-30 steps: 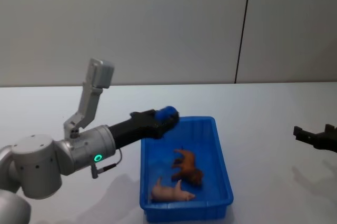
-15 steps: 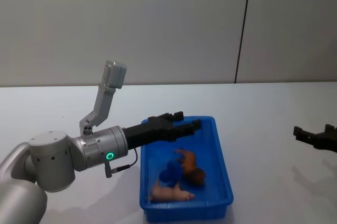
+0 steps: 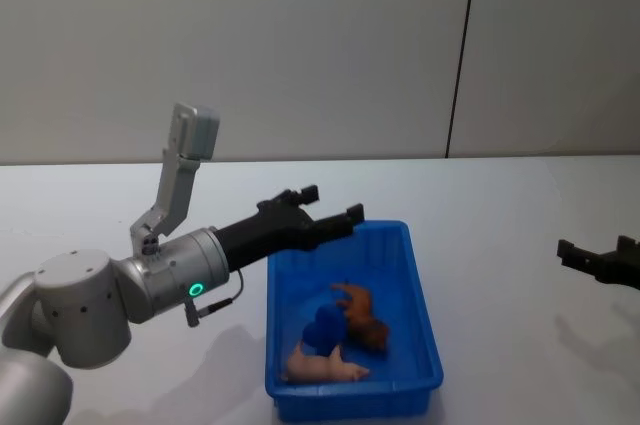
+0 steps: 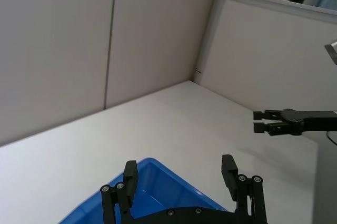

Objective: Pick up the two dolls from the table and place them into the box.

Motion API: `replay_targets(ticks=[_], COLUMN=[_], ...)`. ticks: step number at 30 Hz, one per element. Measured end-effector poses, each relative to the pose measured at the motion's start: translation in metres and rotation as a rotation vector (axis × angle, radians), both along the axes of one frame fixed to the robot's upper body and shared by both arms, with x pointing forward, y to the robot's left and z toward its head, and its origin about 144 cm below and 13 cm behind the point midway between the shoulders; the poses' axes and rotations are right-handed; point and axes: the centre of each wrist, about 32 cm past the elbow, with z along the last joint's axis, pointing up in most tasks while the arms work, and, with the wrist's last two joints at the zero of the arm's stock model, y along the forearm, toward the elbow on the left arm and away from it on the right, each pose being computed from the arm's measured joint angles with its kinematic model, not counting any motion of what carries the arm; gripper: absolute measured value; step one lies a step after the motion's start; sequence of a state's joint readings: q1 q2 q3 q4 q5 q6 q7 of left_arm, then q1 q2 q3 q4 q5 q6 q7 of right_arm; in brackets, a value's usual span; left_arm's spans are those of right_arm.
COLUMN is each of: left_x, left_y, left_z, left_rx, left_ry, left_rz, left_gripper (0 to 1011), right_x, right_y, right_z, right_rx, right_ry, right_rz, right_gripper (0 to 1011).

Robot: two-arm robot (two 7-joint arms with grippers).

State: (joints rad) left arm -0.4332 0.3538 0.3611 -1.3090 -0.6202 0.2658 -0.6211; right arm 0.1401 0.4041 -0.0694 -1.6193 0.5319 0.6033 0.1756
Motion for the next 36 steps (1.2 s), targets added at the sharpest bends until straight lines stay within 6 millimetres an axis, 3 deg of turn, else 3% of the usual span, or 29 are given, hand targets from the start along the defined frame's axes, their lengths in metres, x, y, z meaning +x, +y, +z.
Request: replay_targets(ticks=[11,24,36], left_x=[-0.017,-0.027,-0.041], left_y=[0.004,0.005,-0.016], left_z=[0.012,0.019,0.012], left_rx=[0.055,0.095,0.175], left_ry=[-0.157,-0.266,-0.312], left_rz=[0.155,0.263,0.318], left_gripper=[1004,1004,1004], right_x=[-0.002,-0.013,-0.027], right_y=[0.004,0.026,0.049], right_z=[-0.001,-0.01,-0.018], right_rx=[-0.007,-0.047,-0.072], right_ry=[-0.021,-0.159,-0.31], right_rz=[0.002,0.007,0.018], right_gripper=[1001,1001,1001])
